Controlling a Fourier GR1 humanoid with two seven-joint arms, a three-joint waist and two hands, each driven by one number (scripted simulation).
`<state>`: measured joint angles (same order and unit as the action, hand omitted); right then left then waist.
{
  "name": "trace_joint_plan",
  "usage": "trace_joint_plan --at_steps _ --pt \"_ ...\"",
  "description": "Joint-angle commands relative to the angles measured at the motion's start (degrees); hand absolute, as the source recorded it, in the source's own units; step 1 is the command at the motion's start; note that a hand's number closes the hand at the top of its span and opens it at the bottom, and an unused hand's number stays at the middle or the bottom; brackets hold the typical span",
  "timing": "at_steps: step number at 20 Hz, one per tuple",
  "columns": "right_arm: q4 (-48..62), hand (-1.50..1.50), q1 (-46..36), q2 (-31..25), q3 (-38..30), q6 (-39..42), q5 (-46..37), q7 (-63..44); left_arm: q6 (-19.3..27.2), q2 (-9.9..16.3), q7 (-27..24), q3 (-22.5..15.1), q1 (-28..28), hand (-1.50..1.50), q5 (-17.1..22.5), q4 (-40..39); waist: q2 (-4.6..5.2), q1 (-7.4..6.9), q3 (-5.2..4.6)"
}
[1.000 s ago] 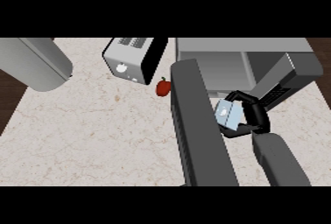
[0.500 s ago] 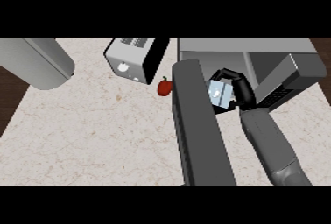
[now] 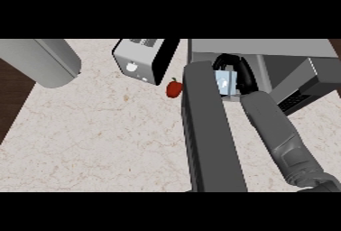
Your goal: Pick up the milk, place it into the microwave and close the microwave
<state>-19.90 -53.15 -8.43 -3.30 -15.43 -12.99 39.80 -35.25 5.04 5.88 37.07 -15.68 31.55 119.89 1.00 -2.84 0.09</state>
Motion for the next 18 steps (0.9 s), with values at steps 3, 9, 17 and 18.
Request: trace_joint_plan --at_steps 3,9,17,18 --pt "7.3 1.5 -6.3 -1.5 -2.9 -5.6 -0.3 -0.4 -2.4 0.1 -1.8 -0.2 0.4 -1.5 -0.4 -2.7 0.87 -2.09 0.01" --pt "9.2 1.5 -9.2 -2.4 -4.0 -14.9 -1.2 -0.8 -0.8 0.0 -1.1 -1.2 2.0 -1.5 -1.6 -1.2 1.32 -3.09 0.05" --pt "12.1 1.5 -10.1 -6.6 -1.9 -21.0 -4.9 1.8 -1.0 0.6 -0.6 -2.7 3.8 -1.5 -2.9 -2.7 2.58 -5.04 0.12" --pt "12.4 1.5 -9.7 -6.7 -1.3 -21.8 -5.7 2.6 -0.6 0.3 -0.7 -3.3 5.0 -1.5 -3.1 -3.6 2.74 -4.65 0.11"
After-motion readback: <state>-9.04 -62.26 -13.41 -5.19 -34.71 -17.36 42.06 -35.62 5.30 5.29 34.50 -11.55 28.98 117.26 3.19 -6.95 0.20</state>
